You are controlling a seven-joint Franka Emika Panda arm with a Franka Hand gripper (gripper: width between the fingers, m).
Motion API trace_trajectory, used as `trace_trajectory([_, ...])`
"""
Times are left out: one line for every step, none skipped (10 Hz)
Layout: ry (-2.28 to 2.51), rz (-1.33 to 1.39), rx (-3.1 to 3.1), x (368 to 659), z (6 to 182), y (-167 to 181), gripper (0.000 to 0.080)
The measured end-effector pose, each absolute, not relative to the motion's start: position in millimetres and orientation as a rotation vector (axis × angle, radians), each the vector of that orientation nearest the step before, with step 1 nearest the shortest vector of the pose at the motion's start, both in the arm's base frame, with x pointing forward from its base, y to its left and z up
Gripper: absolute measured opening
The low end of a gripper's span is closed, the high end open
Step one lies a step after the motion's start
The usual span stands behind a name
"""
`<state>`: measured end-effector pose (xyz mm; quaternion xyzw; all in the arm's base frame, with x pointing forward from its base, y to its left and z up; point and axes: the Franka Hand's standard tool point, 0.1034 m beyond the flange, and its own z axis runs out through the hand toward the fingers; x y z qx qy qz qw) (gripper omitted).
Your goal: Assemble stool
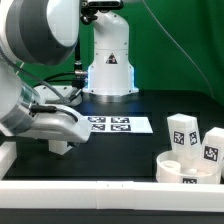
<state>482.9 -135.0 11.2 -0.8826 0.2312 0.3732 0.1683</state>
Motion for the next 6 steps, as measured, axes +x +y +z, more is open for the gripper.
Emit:
trace_trajectory([0.659, 1.06, -2.51, 482.9, 11.1, -135.7, 0.0649])
trace_trajectory([0.66, 1.06, -2.51, 482.8, 11.1, -135.8, 0.0514])
trace_trajectory([0.66, 1.06, -2.51, 482.6, 10.5, -135.9, 0.0514])
trace_trajectory([0.66, 1.058, -2.512, 482.9, 10.3, -135.7, 0.0374])
trace_trajectory([0.658, 1.058, -2.513, 483.2, 10.3, -135.1, 0.0325])
trace_trajectory([0.657, 1.058, -2.513, 483.4, 10.4, -134.7, 0.0325])
